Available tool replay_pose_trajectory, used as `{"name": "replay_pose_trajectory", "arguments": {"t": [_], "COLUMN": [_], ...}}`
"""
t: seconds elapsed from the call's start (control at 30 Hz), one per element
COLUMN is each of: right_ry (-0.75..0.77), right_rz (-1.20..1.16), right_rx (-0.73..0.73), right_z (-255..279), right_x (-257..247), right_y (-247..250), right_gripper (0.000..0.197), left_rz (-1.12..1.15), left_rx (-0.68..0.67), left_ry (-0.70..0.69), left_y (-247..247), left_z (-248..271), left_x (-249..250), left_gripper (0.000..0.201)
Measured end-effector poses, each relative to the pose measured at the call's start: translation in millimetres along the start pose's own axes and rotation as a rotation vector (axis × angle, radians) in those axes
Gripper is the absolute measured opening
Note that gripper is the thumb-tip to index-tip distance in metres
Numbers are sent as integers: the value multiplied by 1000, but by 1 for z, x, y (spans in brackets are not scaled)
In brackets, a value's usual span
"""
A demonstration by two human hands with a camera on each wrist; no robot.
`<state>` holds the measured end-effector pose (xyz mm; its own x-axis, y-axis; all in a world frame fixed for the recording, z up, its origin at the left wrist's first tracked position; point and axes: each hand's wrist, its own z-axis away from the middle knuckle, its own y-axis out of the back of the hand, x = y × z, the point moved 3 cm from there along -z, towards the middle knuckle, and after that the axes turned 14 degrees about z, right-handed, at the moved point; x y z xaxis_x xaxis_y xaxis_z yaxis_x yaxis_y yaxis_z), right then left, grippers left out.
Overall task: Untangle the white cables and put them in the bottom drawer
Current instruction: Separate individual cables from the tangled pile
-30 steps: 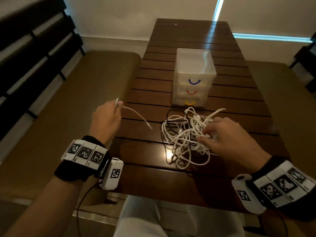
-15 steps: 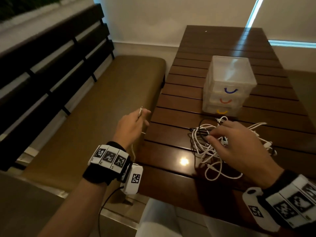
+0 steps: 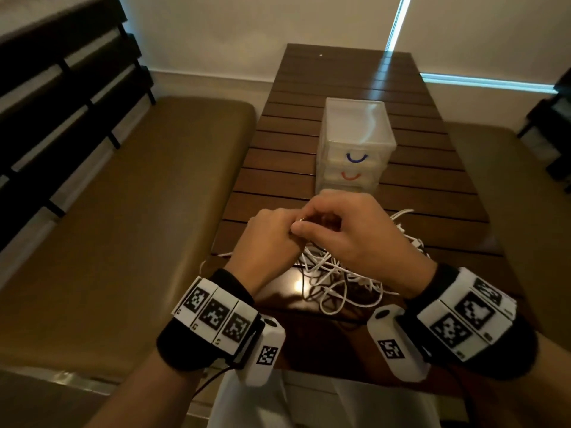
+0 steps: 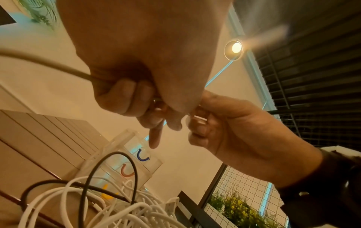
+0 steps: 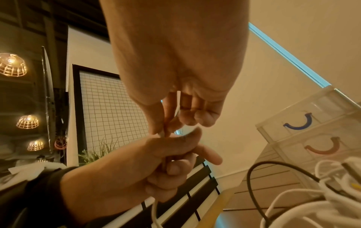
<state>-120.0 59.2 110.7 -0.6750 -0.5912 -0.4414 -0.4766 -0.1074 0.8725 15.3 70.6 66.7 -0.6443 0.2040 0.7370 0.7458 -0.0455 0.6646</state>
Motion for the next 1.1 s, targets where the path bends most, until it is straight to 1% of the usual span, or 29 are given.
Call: {"name": "replay_pose_trajectory", "arguments": {"t": [0.07,0.13,0.17,0.27,0.3,0.4,0.43,0.47,0.57,0.6,0.63,0.73,0.8,0.87,0.93,1.0,1.1], "right_ry": [-15,-39,-53,-92,-109,-212,-245,-271,-284,-275,-270,-256,-253,-256,-254,-258,-301], "right_rz": [-42,-91,-118,-201,-219,-232,-186,-108,178,237,266,287,288,287,297,309,320], "right_rx": [1,54,88,173,194,245,225,169,-143,-227,-278,-297,-321,-369,-385,-361,-307], "right_z": [1,1,-1,-4,-4,-2,0,2,11,15,20,27,30,32,35,36,37], "right_x": [0,-1,-1,1,3,23,31,40,59,62,64,68,70,72,74,75,78], "right_y": [4,8,9,10,8,2,0,-3,-18,-23,-26,-30,-31,-35,-36,-35,-34], "right_gripper": [12,13,13,16,17,18,18,18,18,19,19,19,19,20,21,21,20], "left_rz": [-83,-122,-85,156,171,225,248,246,119,61,4,-155,-233,-258,-197,-58,179], "left_rx": [-5,-9,10,62,42,-57,-72,-88,-170,-191,-213,-259,-326,-409,-446,-393,-203], "left_ry": [-12,4,30,64,82,190,212,233,275,281,287,323,345,337,315,287,251], "left_y": [-5,-7,-6,-4,-5,-15,-20,-27,-54,-63,-71,-91,-101,-108,-110,-103,-88], "left_z": [-7,-10,-12,-15,-16,-16,-15,-14,-16,-18,-21,-27,-26,-23,-20,-18,-11], "left_x": [5,10,10,5,5,0,-3,-7,-20,-24,-27,-39,-44,-43,-39,-34,-30], "left_gripper": [20,27,31,31,36,51,55,54,39,37,38,36,37,40,40,34,18]}}
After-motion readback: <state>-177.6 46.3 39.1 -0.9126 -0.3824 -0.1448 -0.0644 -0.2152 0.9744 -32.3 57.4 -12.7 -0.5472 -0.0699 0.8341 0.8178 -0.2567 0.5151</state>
